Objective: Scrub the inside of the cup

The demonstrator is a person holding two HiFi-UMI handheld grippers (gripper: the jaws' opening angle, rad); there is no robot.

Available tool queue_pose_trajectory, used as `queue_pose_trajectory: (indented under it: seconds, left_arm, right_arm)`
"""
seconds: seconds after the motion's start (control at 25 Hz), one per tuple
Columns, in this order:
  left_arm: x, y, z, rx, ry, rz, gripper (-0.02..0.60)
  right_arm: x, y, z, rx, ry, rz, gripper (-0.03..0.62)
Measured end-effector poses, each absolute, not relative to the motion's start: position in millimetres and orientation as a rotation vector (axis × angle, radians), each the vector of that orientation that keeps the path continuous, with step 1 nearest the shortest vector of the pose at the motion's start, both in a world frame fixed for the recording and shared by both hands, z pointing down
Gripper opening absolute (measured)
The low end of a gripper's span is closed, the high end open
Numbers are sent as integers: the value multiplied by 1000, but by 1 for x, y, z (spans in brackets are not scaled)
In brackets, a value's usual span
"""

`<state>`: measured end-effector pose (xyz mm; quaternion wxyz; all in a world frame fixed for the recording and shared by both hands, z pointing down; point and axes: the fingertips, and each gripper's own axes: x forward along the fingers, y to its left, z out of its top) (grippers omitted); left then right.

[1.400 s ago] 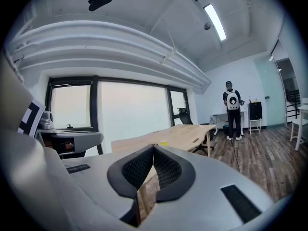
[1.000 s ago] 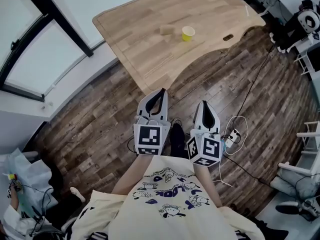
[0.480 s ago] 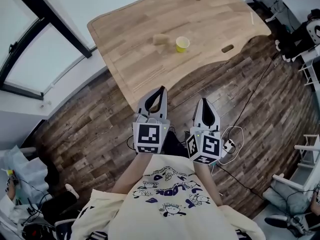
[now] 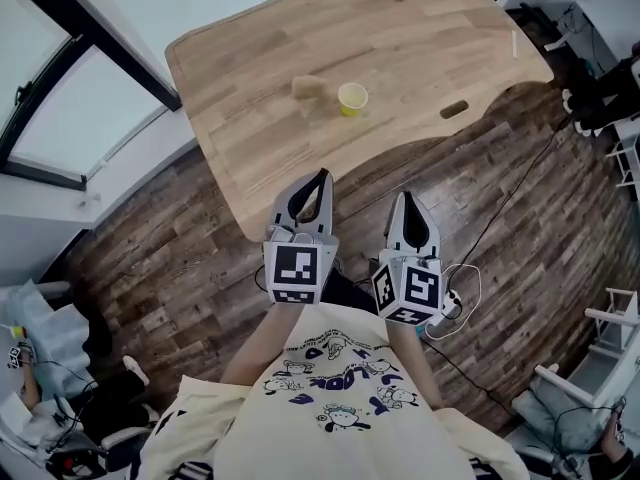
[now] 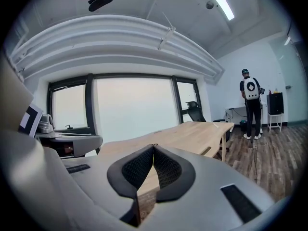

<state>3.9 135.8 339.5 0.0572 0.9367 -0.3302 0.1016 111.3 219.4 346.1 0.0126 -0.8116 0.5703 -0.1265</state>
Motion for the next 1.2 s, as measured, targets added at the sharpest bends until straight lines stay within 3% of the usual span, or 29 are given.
queue_pose_trajectory:
  seconds: [1.2]
  left_arm:
    - [32, -11, 380, 2728, -1056, 434, 23]
  right_arm:
    - [159, 84, 391, -2520, 1845, -605, 23]
